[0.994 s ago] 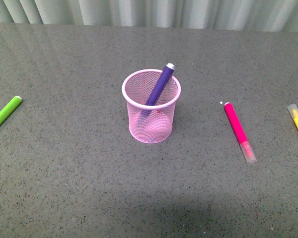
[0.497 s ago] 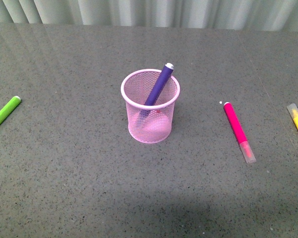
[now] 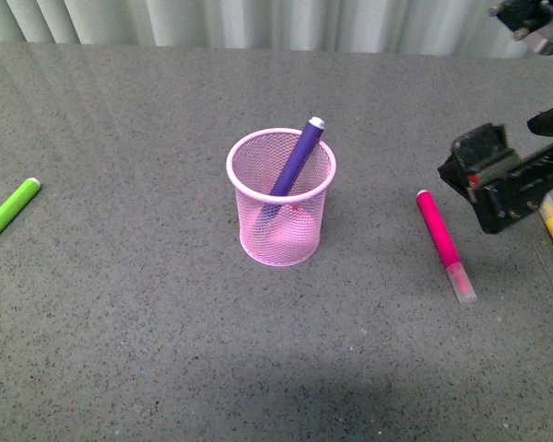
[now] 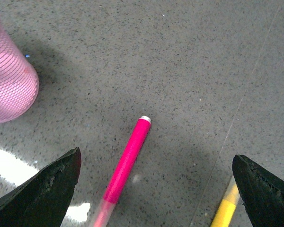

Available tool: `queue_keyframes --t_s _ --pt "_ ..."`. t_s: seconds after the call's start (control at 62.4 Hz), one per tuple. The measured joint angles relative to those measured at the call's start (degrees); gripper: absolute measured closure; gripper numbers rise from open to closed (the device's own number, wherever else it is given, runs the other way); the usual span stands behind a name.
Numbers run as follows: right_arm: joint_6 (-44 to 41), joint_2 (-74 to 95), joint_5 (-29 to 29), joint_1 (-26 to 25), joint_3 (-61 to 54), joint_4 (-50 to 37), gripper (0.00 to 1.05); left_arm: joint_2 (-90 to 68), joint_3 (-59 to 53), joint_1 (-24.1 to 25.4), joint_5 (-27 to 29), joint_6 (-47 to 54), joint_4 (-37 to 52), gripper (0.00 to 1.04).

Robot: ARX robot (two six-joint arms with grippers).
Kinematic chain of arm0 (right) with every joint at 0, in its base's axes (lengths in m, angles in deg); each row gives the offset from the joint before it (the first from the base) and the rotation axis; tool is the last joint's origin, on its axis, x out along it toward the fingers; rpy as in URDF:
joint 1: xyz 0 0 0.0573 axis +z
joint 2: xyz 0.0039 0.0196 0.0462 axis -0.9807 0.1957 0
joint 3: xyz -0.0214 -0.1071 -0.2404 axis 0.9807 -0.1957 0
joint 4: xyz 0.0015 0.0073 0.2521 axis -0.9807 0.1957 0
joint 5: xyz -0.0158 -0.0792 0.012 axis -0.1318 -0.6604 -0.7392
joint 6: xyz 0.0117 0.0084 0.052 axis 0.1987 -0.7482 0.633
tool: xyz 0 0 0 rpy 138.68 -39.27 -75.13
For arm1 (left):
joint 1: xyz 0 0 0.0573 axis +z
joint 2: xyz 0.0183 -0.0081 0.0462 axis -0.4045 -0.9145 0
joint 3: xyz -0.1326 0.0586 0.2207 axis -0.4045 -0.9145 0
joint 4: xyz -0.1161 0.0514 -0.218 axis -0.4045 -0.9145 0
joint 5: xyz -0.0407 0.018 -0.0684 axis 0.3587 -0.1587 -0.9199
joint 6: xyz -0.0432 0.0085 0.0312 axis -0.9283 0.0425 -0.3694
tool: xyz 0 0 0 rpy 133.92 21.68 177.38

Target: Insert purple and pink pens into pink cup

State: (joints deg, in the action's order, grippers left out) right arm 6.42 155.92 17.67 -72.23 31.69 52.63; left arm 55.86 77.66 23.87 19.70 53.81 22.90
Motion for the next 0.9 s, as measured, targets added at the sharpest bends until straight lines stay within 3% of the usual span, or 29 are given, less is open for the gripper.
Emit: queue_keyframes --t_s 0.337,0.898 --pt "9.05 13.84 -3.08 1.31 10.64 3.82 0.07 0.0 0.0 0.02 0.0 0.0 0.0 0.08" --pt "13.51 25.4 -9.09 2.29 16.85 6.05 0.07 0.0 0.0 0.0 0.0 0.0 0.0 0.08"
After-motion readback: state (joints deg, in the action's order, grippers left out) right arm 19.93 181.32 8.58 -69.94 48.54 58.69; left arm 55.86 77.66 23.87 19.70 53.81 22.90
